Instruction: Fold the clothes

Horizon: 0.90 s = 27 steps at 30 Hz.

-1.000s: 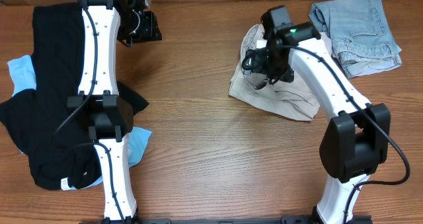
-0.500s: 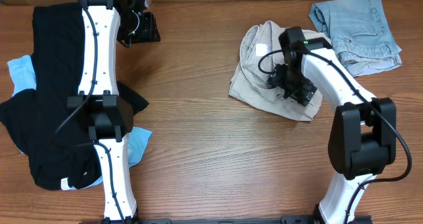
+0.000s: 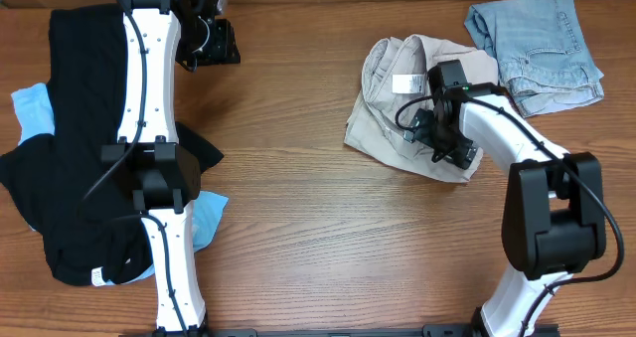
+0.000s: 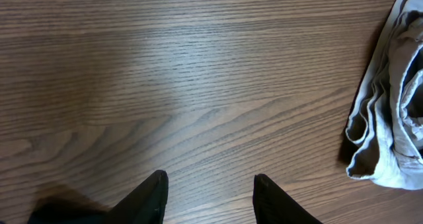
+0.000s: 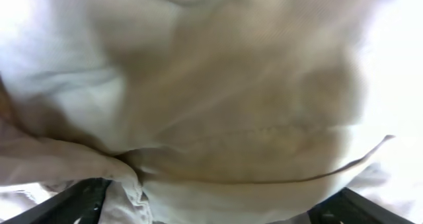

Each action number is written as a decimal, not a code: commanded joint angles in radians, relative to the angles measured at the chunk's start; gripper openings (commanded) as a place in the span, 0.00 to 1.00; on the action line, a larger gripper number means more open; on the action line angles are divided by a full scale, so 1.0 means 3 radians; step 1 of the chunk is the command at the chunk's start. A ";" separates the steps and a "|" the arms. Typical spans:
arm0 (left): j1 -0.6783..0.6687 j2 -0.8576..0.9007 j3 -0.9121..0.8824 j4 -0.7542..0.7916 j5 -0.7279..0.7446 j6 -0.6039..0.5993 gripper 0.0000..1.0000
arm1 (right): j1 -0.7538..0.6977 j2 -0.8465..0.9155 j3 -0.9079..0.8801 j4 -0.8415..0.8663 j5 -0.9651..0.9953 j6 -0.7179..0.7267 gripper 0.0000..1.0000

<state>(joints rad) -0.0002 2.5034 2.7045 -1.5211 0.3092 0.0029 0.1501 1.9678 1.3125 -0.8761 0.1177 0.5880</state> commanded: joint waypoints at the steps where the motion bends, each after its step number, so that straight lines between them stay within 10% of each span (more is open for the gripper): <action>1: -0.0023 -0.0028 0.0067 -0.0015 -0.0020 0.0066 0.44 | -0.0047 0.0215 -0.0389 -0.0100 0.0612 -0.0449 1.00; 14: -0.0023 -0.0028 0.0067 -0.0055 -0.0022 0.0067 0.44 | -0.0123 -0.0207 0.0510 -0.0226 -0.0802 -0.0884 0.91; 27: -0.0023 -0.0028 0.0067 -0.0051 -0.0023 0.0069 0.44 | -0.0134 -0.0125 0.1034 0.0453 -0.0568 -0.0715 0.75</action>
<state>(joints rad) -0.0002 2.5034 2.7045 -1.5345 0.3092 0.0029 0.1062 1.8755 1.6176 -0.7757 -0.0849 0.3664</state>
